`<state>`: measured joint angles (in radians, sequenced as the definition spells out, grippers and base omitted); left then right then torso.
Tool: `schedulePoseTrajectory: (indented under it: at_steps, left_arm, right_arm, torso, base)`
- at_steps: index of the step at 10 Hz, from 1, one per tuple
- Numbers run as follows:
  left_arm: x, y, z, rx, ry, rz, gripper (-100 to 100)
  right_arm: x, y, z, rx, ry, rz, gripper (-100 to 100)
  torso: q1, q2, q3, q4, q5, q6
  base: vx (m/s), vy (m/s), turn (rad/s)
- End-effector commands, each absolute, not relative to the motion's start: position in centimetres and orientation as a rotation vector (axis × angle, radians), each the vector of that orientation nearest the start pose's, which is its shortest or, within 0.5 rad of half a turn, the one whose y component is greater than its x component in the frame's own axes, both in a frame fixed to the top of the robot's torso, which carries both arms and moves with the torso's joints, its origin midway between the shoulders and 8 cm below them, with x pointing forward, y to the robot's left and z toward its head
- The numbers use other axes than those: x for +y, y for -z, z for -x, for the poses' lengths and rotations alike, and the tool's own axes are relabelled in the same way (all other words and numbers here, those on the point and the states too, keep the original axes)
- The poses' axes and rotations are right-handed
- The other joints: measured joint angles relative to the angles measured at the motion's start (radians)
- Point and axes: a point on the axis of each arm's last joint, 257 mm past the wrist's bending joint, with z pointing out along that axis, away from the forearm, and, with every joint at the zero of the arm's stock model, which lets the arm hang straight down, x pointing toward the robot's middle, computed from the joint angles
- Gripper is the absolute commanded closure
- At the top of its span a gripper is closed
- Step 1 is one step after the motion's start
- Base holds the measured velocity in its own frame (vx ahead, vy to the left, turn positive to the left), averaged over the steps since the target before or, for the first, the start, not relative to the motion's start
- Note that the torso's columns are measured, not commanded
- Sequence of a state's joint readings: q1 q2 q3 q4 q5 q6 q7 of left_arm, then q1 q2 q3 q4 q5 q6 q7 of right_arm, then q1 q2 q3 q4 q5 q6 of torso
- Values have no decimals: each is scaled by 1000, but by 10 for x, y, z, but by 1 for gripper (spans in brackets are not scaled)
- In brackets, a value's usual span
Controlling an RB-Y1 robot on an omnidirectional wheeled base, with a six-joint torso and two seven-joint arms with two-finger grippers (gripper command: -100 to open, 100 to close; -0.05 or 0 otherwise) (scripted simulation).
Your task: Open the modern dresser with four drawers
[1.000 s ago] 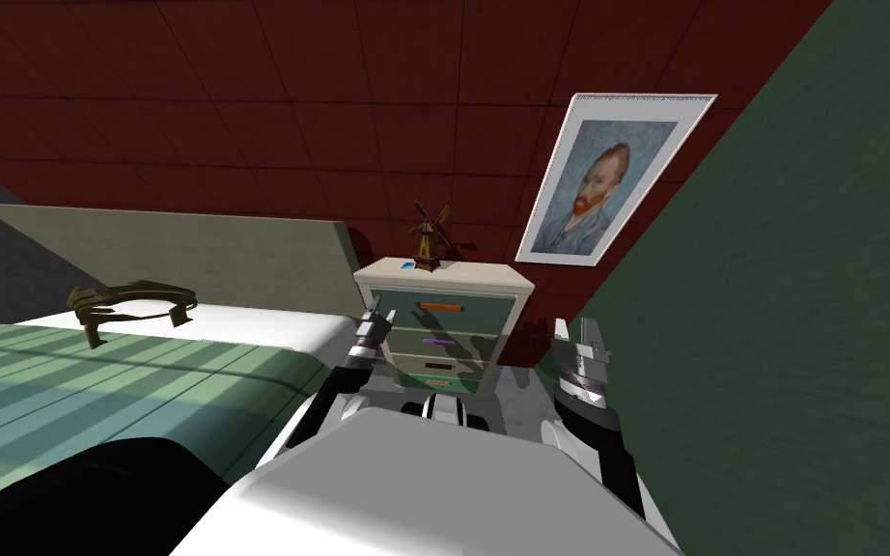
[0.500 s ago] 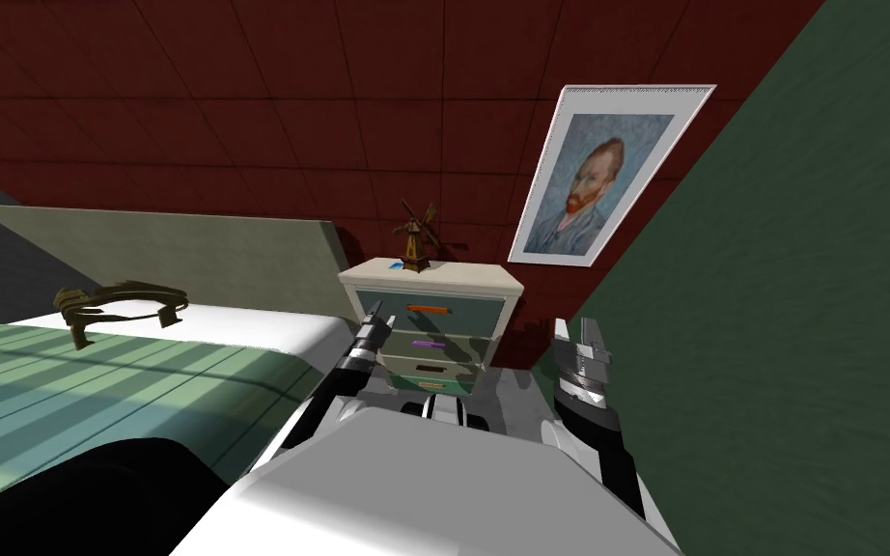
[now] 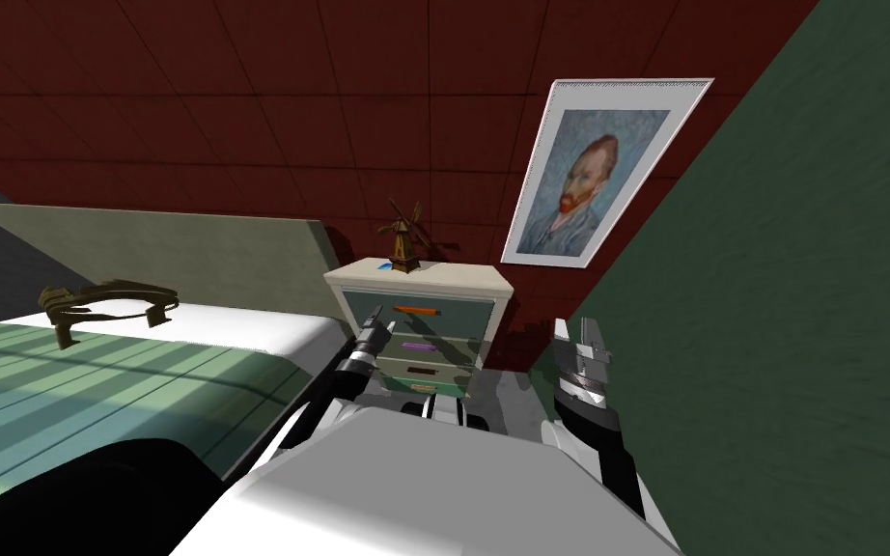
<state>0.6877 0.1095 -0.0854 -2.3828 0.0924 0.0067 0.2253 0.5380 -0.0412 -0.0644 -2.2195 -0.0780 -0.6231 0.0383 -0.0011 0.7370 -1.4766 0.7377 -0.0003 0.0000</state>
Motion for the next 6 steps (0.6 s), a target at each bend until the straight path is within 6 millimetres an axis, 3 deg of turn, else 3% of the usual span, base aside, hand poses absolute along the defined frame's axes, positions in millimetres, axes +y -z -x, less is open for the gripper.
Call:
schedulePoseTrajectory:
  at_steps: [1,4,5,6]
  left_arm:
    - [274,124,-363,963,1369,1336,-100]
    - [273,117,-360,961,1371,1318,-100]
    - [273,117,-360,962,1371,1318,100]
    - [272,114,-356,964,1374,1315,100]
  right_arm:
    - [-310,-11,-325,581,-1241,-629,0]
    - [-310,-11,-325,582,-1241,-629,0]
    - [-310,-11,-325,582,-1241,-629,0]
    - [-310,-11,-325,582,-1241,-629,0]
  torso:
    - [2,1,1,0,0,0]
    - [5,-1,0,0,1,0]
    - [3,1,0,0,1,0]
    - [2,3,2,1,0,0]
  base:
    - [42,-93,10]
    - [49,-21,-4]
    - [7,-1,1]
    - [-132,-16,29]
